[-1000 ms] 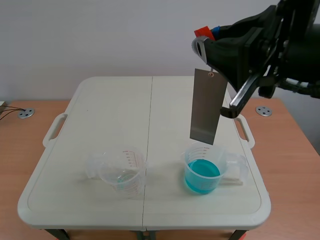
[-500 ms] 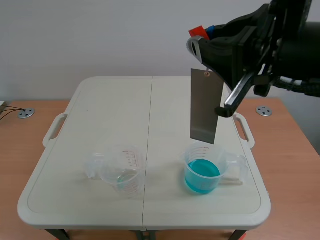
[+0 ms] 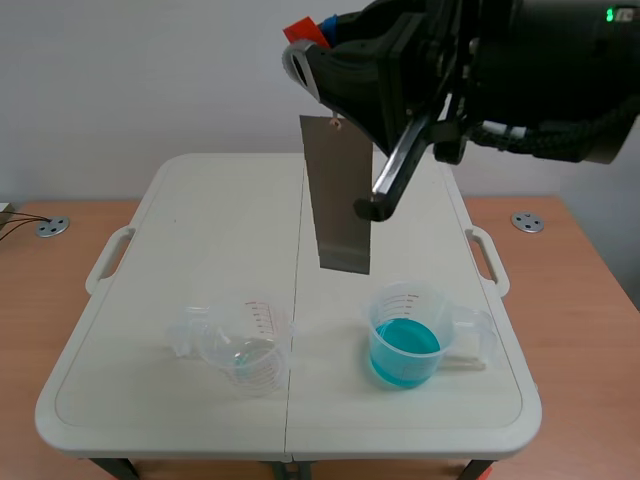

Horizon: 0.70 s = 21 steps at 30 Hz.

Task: Hold the metal plate by the orange handle, dip it into the blue solution, take it out and point at it, then put the plate back in the beaker on the left.
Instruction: 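Put the plate into the left beaker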

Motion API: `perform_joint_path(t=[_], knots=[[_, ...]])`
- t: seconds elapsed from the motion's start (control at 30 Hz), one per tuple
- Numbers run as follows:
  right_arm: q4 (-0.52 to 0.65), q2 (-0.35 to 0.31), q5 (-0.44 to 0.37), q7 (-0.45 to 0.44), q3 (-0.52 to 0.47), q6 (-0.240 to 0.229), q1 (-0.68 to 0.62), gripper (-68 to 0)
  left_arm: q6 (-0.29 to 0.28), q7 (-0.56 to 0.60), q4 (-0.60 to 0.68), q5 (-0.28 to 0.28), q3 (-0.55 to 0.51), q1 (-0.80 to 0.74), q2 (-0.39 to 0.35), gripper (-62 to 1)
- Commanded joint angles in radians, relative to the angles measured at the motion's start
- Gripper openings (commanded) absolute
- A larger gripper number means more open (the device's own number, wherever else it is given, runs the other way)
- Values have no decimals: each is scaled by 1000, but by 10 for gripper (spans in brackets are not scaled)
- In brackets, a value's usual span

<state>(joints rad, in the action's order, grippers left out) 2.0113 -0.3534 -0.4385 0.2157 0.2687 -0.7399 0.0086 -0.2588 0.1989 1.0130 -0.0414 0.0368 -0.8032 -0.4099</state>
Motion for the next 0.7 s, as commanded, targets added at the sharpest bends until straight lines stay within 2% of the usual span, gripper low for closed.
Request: perform_joint_path(t=[0.0, 0.47, 0.67], knots=[[-17, 16, -18, -3, 11, -6, 34, -662, 1, 11, 13, 7, -6, -8, -1, -588], [-159, 109, -18, 26, 162, -6, 164, -662, 1, 11, 13, 7, -5, -8, -4, -588], [-210, 130, -18, 33, 219, -6, 197, -662, 2, 3, 13, 7, -5, 14, -7, -588]])
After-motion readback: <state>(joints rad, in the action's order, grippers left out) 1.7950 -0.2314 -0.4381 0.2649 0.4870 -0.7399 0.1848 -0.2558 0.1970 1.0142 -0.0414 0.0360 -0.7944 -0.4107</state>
